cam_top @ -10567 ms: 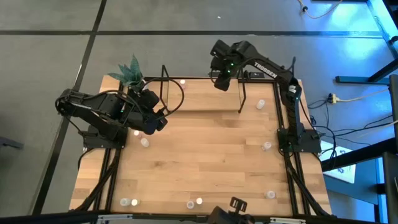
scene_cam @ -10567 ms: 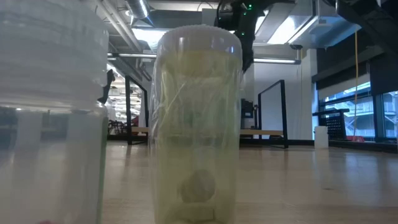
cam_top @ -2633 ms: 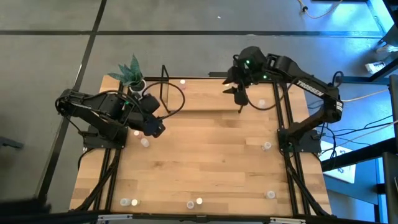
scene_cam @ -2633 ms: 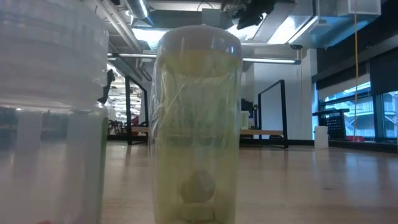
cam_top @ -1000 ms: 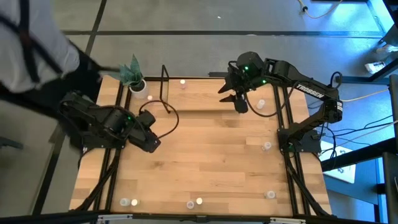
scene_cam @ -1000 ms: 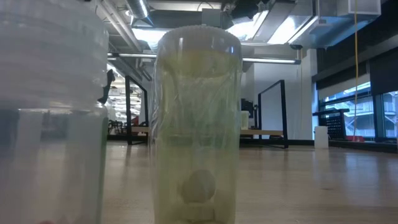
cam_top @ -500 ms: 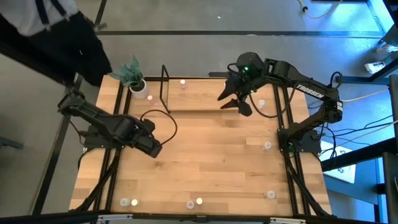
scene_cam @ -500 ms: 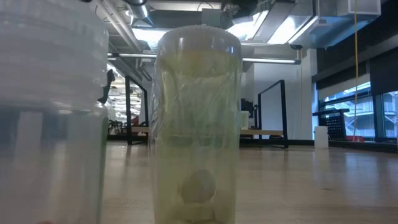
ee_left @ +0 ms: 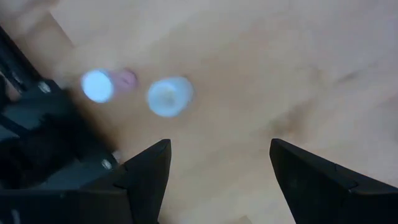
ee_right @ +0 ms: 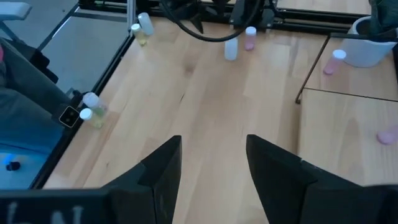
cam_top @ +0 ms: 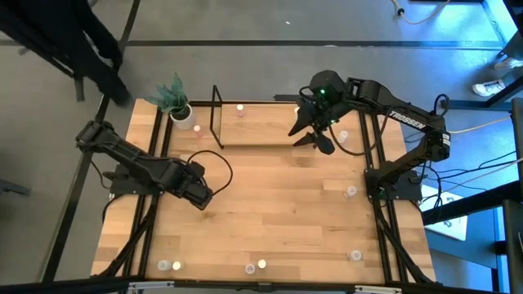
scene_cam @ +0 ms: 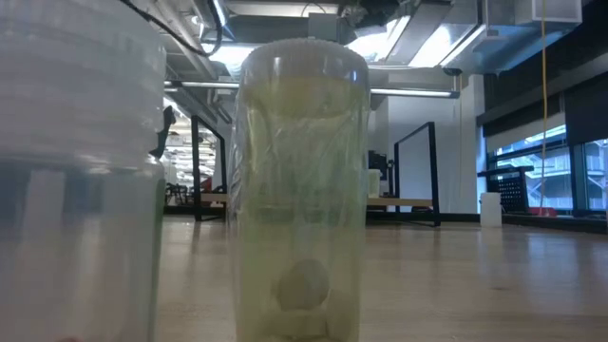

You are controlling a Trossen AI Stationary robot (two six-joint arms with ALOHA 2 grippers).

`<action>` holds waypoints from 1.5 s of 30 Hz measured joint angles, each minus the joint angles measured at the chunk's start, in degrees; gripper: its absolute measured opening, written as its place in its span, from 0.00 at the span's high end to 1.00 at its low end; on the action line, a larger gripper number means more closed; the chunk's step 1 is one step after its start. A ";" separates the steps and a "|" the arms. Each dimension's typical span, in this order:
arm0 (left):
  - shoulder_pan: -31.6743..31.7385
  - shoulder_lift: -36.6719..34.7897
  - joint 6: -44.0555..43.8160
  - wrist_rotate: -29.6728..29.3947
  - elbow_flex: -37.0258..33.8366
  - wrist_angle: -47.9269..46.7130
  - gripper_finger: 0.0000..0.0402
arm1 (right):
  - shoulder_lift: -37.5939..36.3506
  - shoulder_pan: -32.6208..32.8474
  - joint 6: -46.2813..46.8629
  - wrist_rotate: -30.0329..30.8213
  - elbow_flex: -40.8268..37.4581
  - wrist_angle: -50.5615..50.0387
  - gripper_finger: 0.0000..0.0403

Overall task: Pick and place medicine bottles onto shelf by color
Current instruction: Put the middle white pill bottle on the shelf

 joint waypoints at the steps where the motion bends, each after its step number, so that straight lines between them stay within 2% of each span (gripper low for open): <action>1: 0.00 0.00 -0.06 -1.08 -0.68 -0.09 0.33 | 0.00 0.00 0.00 0.02 0.00 0.00 0.55; 6: 1.08 -0.02 -3.77 -2.56 -2.95 -0.77 0.33 | 0.00 0.00 0.02 0.06 0.00 0.09 0.55; 13: 1.62 -0.02 -5.90 -1.85 -8.43 6.49 0.33 | 0.00 0.02 -0.06 0.08 0.00 0.13 0.55; 17: 1.57 -0.02 -8.04 -3.18 -10.41 6.14 0.33 | 0.00 0.02 -0.09 0.11 0.00 0.22 0.55; 36: 1.56 -0.01 -10.65 -6.65 -10.80 6.36 0.33 | 0.00 0.04 -0.11 0.13 0.00 0.22 0.55; 45: 0.22 -0.01 -16.14 -5.90 -10.80 5.91 0.33 | 0.00 0.02 -0.11 0.15 0.00 0.20 0.55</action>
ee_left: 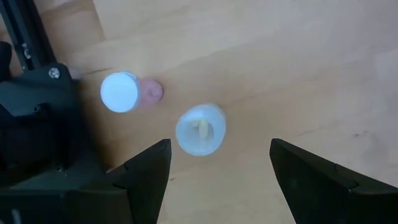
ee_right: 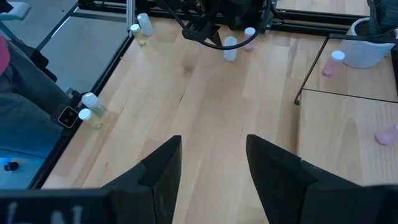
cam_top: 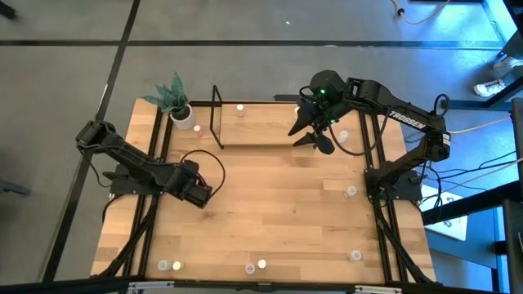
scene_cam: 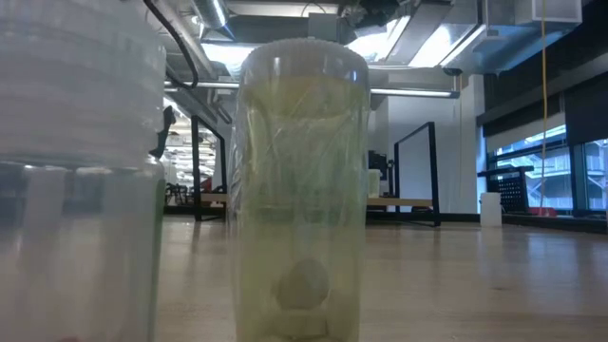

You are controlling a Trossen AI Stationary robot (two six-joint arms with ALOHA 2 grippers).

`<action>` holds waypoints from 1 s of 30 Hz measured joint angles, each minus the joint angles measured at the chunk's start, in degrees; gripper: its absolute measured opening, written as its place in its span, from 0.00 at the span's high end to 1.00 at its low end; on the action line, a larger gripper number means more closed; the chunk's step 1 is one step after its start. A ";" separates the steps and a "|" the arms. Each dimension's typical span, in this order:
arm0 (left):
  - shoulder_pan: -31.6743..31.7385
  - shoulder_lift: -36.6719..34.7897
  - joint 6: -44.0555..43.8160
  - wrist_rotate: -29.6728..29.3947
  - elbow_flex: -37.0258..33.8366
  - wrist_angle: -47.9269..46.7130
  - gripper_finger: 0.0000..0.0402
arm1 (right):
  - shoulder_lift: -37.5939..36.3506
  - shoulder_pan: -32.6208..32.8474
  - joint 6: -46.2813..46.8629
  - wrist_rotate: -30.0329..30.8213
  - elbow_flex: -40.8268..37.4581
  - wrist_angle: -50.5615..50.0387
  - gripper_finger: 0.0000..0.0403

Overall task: Pick and place medicine bottles onto shelf by color
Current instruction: Put the middle white pill bottle on the shelf

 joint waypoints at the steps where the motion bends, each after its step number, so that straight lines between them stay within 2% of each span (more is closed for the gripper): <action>1: -0.18 0.26 -0.40 -0.03 0.00 -0.07 0.33 | 0.00 0.00 -0.01 0.00 0.00 0.00 0.55; 18: -0.90 7.07 -1.44 1.07 -0.07 0.02 0.33 | 0.00 -0.05 -1.15 0.11 0.00 0.50 0.55; 30: -0.90 8.29 -0.47 1.48 -0.07 3.75 0.33 | 0.02 -0.05 -1.15 0.06 0.00 0.50 0.55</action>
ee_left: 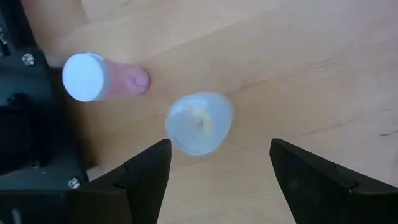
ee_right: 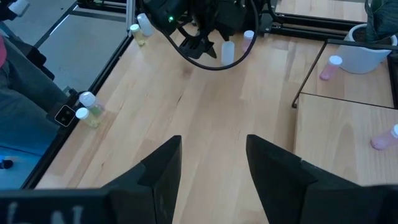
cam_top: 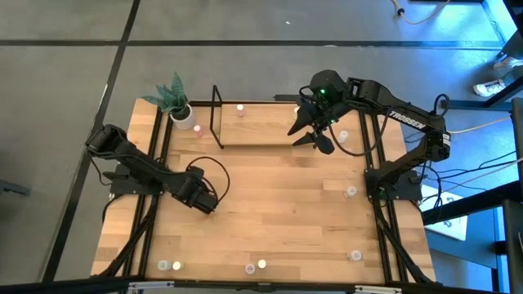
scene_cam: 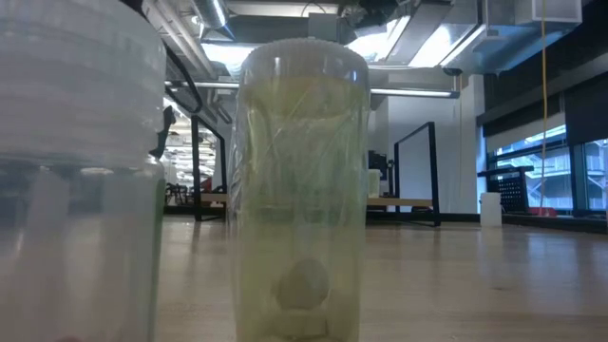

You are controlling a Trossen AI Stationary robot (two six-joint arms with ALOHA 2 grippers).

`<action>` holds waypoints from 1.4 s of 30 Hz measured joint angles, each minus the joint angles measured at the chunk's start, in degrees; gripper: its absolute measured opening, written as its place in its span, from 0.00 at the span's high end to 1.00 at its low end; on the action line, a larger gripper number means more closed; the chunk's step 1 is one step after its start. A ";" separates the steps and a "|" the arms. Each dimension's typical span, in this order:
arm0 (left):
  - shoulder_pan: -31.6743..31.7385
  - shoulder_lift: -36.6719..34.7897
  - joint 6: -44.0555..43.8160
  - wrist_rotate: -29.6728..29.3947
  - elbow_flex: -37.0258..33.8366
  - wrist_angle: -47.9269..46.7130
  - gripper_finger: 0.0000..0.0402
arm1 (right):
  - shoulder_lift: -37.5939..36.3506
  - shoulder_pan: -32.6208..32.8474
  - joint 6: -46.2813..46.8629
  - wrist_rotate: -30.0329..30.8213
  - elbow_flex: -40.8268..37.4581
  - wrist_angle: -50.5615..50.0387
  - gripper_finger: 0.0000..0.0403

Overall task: Pick and place medicine bottles onto shelf by color
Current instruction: Put the middle white pill bottle on the shelf

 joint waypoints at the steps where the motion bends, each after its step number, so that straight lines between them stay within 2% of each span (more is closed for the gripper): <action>1: 0.00 -0.01 0.11 0.00 0.00 -0.05 0.33 | 0.00 0.00 0.00 -0.01 0.00 -0.01 0.55; 10: 0.00 -0.02 3.67 -0.02 0.00 4.38 0.33 | 0.00 0.00 0.01 -0.03 -0.02 -0.02 0.55; 17: 0.04 -0.01 3.11 -0.78 0.00 0.53 0.33 | 0.00 -0.01 0.02 -0.04 -0.02 -0.04 0.55; 28: 1.55 -0.02 4.80 -3.06 -0.07 1.28 0.33 | 0.00 -0.02 -0.02 -0.03 -0.02 -0.04 0.55; 36: 1.92 -0.02 3.73 -3.00 -3.59 10.78 0.33 | 0.00 -0.02 -0.10 -0.03 -0.02 -0.04 0.55; 42: 1.92 -0.02 3.64 -2.86 -4.39 11.59 0.33 | 0.02 -0.02 -0.10 -0.03 -0.02 -0.04 0.55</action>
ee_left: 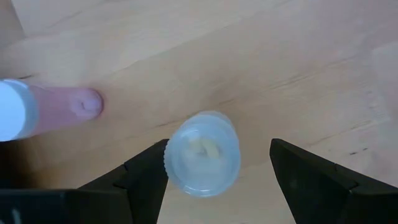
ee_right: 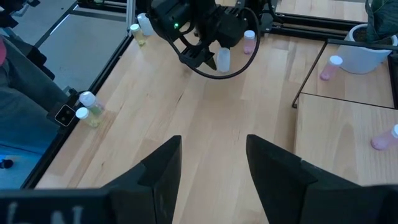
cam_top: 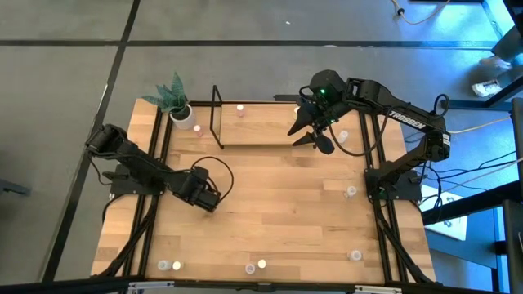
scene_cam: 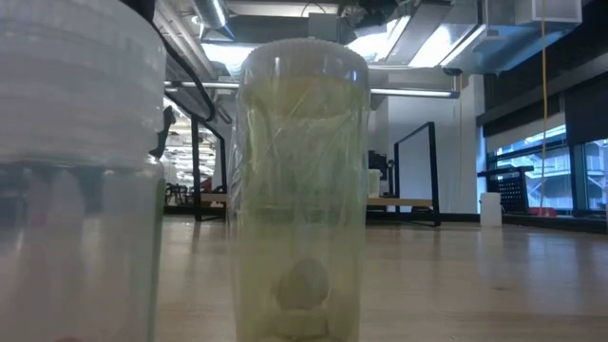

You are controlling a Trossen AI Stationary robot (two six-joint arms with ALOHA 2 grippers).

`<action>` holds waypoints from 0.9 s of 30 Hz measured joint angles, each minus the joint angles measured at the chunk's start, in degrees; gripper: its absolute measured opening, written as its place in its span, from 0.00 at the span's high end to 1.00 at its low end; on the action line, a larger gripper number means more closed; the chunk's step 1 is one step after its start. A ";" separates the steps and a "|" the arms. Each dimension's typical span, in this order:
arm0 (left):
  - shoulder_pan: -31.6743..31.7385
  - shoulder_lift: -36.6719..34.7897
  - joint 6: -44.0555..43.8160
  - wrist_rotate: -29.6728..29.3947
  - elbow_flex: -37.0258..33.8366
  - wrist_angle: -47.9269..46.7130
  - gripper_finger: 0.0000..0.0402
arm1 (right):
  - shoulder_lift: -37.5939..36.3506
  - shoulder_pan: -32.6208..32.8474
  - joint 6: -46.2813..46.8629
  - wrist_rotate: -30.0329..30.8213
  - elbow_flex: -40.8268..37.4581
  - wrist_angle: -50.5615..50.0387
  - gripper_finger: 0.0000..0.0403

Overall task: Pick and place medicine bottles onto shelf by color
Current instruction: Put the middle white pill bottle on the shelf

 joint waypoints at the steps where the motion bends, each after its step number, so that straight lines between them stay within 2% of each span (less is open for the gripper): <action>1: 0.00 0.00 0.00 0.00 0.00 -0.01 0.33 | 0.00 0.00 0.00 0.00 0.00 0.00 0.55; 13: -0.02 0.00 0.21 -0.13 0.00 -0.65 0.36 | 0.00 0.00 -0.03 0.00 0.00 0.13 0.55; 27: -0.02 -0.07 1.42 1.99 0.01 -0.33 0.69 | 0.00 0.00 0.01 0.00 0.00 0.17 0.55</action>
